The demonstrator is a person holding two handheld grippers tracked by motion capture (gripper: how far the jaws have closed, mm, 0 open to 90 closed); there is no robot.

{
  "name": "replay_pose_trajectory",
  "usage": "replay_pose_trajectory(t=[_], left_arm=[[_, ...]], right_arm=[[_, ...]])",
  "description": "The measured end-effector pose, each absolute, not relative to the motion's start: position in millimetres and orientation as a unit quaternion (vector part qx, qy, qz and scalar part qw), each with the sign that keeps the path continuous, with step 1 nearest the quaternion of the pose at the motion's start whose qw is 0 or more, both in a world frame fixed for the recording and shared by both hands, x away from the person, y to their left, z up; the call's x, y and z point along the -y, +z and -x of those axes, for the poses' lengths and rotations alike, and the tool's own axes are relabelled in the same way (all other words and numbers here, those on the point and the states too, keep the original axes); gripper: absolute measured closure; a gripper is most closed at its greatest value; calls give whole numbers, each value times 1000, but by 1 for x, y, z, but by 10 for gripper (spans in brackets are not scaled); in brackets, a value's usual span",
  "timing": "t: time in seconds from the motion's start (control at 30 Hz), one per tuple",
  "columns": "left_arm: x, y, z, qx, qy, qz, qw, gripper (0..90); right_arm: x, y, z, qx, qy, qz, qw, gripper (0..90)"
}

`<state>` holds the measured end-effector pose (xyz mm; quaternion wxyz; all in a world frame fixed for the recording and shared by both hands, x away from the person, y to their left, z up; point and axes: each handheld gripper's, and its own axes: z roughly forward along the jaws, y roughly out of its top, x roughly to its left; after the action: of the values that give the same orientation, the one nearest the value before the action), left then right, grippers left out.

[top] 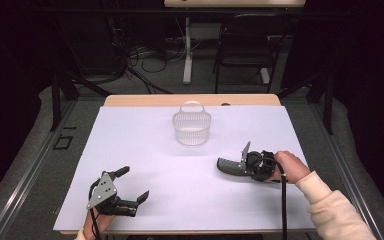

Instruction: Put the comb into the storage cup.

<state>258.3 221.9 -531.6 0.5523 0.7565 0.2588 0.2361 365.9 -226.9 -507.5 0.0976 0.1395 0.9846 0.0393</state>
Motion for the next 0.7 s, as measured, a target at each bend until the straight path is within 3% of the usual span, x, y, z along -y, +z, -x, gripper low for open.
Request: replay_pose_trajectory(t=[0.7], left_arm=[[-222, -532, -258, -259, 237, -756, 553, 0]], right_arm=[[240, -494, -358, -972, 104, -176, 117, 726]])
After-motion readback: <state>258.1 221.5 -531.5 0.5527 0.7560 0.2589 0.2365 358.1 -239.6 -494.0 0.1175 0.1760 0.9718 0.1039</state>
